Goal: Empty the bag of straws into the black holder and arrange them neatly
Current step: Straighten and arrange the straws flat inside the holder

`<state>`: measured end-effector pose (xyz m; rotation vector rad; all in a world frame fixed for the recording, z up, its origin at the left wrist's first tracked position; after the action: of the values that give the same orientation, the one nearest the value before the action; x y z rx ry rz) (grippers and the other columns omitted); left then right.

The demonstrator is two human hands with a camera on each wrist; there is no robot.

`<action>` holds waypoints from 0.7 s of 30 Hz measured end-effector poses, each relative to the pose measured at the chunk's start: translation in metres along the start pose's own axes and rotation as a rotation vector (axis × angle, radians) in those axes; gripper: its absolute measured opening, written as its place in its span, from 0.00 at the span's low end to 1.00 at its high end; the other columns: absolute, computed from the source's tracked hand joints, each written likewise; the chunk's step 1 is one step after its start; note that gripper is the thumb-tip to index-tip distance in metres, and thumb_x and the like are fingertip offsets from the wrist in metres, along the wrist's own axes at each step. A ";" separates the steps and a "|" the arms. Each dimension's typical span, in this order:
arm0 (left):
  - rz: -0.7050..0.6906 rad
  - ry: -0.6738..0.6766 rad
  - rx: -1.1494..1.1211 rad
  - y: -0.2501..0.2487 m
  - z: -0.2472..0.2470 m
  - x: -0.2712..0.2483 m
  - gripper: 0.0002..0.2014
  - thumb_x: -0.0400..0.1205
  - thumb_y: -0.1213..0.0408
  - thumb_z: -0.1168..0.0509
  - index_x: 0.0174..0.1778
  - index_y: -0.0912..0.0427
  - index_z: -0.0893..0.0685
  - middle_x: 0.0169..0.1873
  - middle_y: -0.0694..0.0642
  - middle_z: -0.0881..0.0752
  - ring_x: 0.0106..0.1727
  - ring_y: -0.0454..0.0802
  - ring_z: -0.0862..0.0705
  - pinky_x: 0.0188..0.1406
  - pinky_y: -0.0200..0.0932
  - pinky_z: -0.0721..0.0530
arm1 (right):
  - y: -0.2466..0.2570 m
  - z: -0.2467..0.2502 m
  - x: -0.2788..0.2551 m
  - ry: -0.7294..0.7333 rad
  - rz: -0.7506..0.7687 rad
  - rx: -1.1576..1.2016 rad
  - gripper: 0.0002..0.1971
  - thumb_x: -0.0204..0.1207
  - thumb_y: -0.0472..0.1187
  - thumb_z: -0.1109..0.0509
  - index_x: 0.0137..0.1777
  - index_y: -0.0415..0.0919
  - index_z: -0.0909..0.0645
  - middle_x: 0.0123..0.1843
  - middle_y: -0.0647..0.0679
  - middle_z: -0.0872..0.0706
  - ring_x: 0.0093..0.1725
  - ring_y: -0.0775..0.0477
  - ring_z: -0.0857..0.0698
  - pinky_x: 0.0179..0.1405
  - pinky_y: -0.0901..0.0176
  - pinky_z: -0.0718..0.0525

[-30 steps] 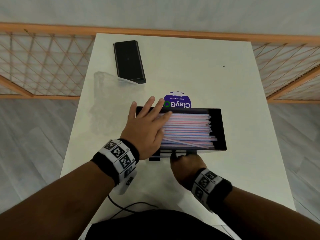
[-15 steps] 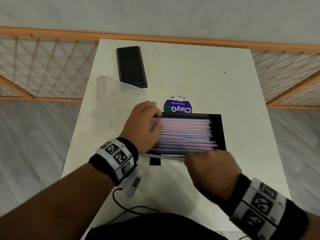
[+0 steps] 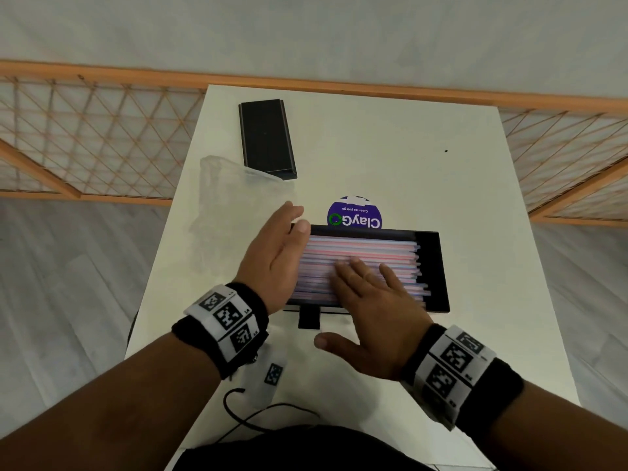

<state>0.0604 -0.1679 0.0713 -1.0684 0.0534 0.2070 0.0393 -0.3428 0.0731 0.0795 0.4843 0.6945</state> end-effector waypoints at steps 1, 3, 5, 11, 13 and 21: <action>0.005 0.013 -0.004 0.001 -0.003 -0.002 0.33 0.84 0.40 0.54 0.84 0.50 0.32 0.86 0.44 0.36 0.83 0.33 0.39 0.76 0.23 0.47 | -0.001 0.000 0.000 -0.038 0.029 0.028 0.50 0.74 0.78 0.55 0.86 0.41 0.40 0.88 0.44 0.42 0.88 0.40 0.48 0.83 0.36 0.55; 0.014 0.020 -0.020 0.002 -0.007 -0.004 0.34 0.85 0.41 0.55 0.87 0.50 0.38 0.88 0.45 0.41 0.86 0.35 0.44 0.79 0.27 0.49 | -0.006 -0.001 0.000 -0.087 0.066 0.070 0.46 0.75 0.76 0.52 0.80 0.41 0.28 0.84 0.45 0.31 0.86 0.39 0.38 0.82 0.35 0.44; 0.013 0.012 -0.016 0.004 -0.009 -0.004 0.35 0.85 0.41 0.55 0.89 0.50 0.43 0.89 0.44 0.45 0.86 0.33 0.48 0.78 0.23 0.52 | -0.007 -0.001 0.001 -0.130 0.089 0.094 0.42 0.76 0.74 0.49 0.75 0.41 0.23 0.80 0.44 0.25 0.83 0.38 0.32 0.80 0.35 0.37; 0.170 -0.021 -0.116 0.017 -0.007 -0.005 0.40 0.84 0.34 0.57 0.90 0.51 0.49 0.88 0.47 0.42 0.79 0.31 0.45 0.74 0.23 0.51 | -0.027 0.013 -0.014 -0.386 -0.012 0.259 0.33 0.76 0.63 0.38 0.72 0.40 0.21 0.73 0.43 0.18 0.74 0.40 0.21 0.75 0.38 0.26; 0.240 -0.026 -0.185 0.021 -0.006 -0.007 0.44 0.78 0.25 0.57 0.87 0.47 0.37 0.84 0.47 0.32 0.82 0.39 0.35 0.83 0.37 0.44 | -0.063 0.029 -0.026 -0.680 -0.260 0.325 0.23 0.75 0.52 0.30 0.65 0.39 0.19 0.59 0.40 0.14 0.57 0.34 0.15 0.60 0.42 0.16; 0.484 -0.079 -0.427 0.013 -0.005 0.005 0.38 0.79 0.22 0.53 0.57 0.49 0.12 0.57 0.56 0.09 0.60 0.55 0.11 0.71 0.62 0.19 | -0.103 0.026 -0.023 -0.414 -0.740 0.528 0.11 0.85 0.39 0.39 0.42 0.37 0.21 0.41 0.36 0.17 0.51 0.29 0.17 0.40 0.54 0.36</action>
<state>0.0633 -0.1653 0.0565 -1.4608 0.2040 0.7214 0.0973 -0.4344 0.0816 0.5030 0.2521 -0.1923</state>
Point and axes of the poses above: each hand's wrist, its own x-axis towards the middle knuckle, its own z-axis out of the back of the hand, y = z × x, the point moved 4 cm from there along x, towards the middle knuckle
